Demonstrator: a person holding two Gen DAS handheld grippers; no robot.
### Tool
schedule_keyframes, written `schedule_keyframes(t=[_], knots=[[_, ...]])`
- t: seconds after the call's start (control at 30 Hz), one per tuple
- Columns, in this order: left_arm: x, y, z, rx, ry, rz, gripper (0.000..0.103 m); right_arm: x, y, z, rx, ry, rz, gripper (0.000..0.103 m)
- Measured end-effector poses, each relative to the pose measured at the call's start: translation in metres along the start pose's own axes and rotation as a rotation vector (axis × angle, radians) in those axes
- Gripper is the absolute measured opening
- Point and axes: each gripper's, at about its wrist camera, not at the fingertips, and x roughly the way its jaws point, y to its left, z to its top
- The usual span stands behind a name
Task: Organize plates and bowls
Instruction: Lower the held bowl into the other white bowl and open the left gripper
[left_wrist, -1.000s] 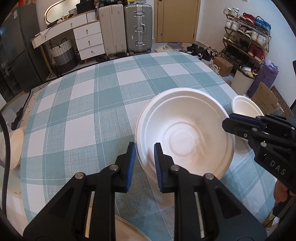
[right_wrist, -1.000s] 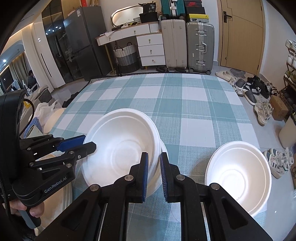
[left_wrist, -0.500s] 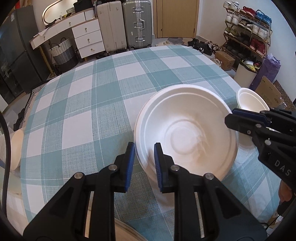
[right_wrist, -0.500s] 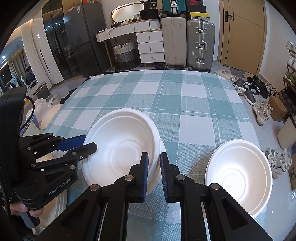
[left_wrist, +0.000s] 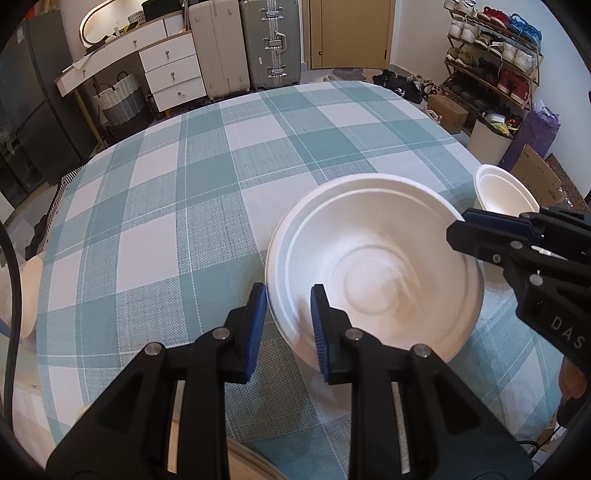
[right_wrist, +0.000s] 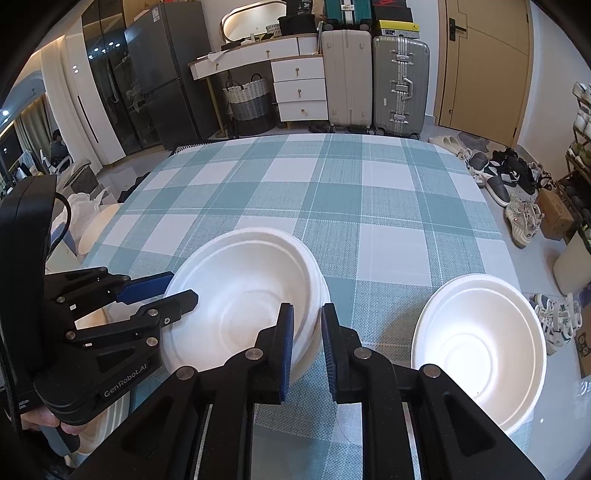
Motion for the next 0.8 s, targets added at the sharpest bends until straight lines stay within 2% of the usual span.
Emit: schedule_keyframes(t=[0.13,0.17,0.3,0.37,0.5,0.53,0.67,0.7,0.77,0.8], knots=[[0.002,0.0,-0.001,0.005,0.003,-0.005,0.022,0.001,-0.002,-0.001,0.006,0.002,0.002,0.016],[0.002,0.0,-0.001,0.005,0.001,-0.007,0.022,0.001,-0.002,-0.001,0.009,0.002,0.004,0.019],[0.001,0.003,-0.001,-0.013,0.001,-0.008,0.029,0.003,-0.003,-0.001,0.001,0.008,-0.007,0.021],[-0.001,0.006,-0.001,-0.02,-0.002,-0.005,0.037,0.003,-0.006,-0.002,0.008,0.006,-0.005,0.024],[-0.01,0.016,-0.001,-0.075,-0.032,-0.038,0.069,0.0,-0.01,-0.003,0.013,0.002,-0.006,0.031],[-0.013,0.018,-0.002,-0.087,-0.042,-0.051,0.073,-0.002,-0.01,-0.003,0.014,-0.004,-0.004,0.034],[-0.028,0.023,0.0,-0.11,-0.061,-0.077,0.075,-0.016,-0.013,-0.003,0.025,-0.038,0.018,0.064],[-0.032,0.024,0.001,-0.113,-0.072,-0.082,0.077,-0.02,-0.014,-0.002,0.023,-0.047,0.023,0.076],[-0.041,0.024,0.003,-0.118,-0.09,-0.097,0.083,-0.03,-0.016,-0.001,0.025,-0.079,0.02,0.09],[-0.045,0.023,0.004,-0.118,-0.097,-0.101,0.089,-0.036,-0.018,-0.001,0.031,-0.097,0.016,0.096]])
